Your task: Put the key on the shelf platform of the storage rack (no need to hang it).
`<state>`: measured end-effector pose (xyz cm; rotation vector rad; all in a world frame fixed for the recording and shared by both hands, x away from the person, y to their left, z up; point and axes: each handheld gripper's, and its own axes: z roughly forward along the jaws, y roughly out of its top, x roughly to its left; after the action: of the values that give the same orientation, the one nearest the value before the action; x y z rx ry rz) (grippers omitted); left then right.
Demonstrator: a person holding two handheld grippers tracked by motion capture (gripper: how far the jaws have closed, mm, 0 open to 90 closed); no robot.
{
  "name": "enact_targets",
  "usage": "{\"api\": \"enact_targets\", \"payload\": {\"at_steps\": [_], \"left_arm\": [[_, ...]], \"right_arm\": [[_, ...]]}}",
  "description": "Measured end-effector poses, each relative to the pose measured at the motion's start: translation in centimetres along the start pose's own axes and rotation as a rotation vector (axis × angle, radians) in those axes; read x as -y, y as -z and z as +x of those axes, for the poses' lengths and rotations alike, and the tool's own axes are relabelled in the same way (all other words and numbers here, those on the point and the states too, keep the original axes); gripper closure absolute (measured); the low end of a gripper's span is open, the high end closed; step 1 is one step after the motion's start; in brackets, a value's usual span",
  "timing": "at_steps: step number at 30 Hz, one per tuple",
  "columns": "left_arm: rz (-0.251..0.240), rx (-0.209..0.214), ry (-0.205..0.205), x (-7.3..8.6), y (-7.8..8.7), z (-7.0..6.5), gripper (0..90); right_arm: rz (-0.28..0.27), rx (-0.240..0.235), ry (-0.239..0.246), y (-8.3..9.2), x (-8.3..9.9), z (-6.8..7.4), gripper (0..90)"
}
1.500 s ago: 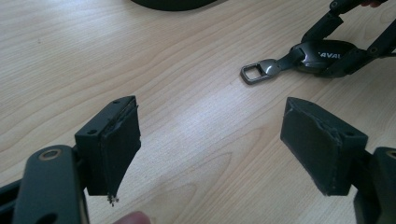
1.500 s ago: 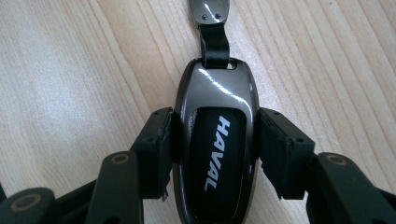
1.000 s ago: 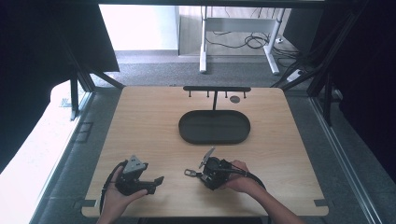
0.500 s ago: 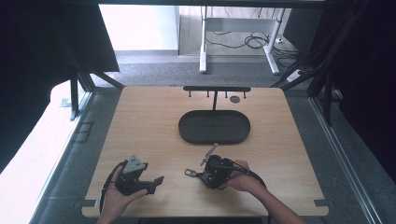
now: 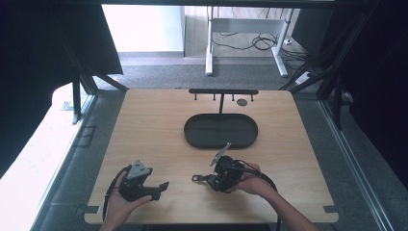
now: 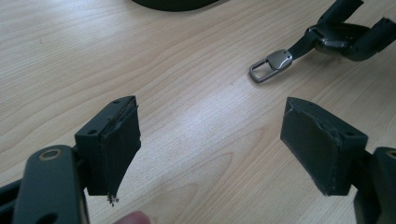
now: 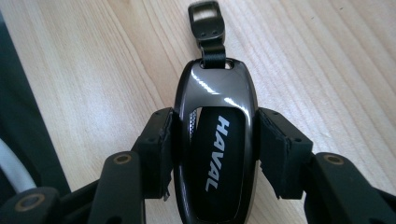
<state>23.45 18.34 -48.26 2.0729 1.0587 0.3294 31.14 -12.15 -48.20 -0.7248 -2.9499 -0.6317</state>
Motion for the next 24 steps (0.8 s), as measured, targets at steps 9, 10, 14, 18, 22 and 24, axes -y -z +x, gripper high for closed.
{"api": "enact_targets", "payload": {"at_steps": [9, 10, 14, 18, 22, 24], "left_arm": [[0.001, -0.001, 0.002, 0.0, -0.1, 0.0, 20.3], [0.003, 0.0, 0.001, 0.0, -0.1, 0.0, 20.3], [0.001, -0.001, 0.003, 0.0, -0.1, -0.1, 20.3], [0.003, 0.0, 0.002, 0.0, -0.1, 0.0, 20.3], [0.005, 0.001, 0.001, 0.0, -0.2, -0.1, 20.3], [0.006, 0.001, -0.001, 0.0, -0.2, -0.1, 20.3]], "right_arm": [[-0.044, -0.013, -0.013, 1.3, 0.1, -0.3, 49.7], [-0.049, -0.015, -0.013, 1.4, 0.1, -0.3, 49.7], [-0.063, -0.016, -0.017, 1.9, 0.1, -0.4, 49.7], [-0.08, -0.017, -0.021, 2.4, 0.1, -0.5, 49.7], [-0.093, -0.015, -0.026, 3.0, 0.2, -0.7, 49.7], [-0.101, -0.006, -0.032, 3.3, 0.2, -0.8, 49.7]]}}
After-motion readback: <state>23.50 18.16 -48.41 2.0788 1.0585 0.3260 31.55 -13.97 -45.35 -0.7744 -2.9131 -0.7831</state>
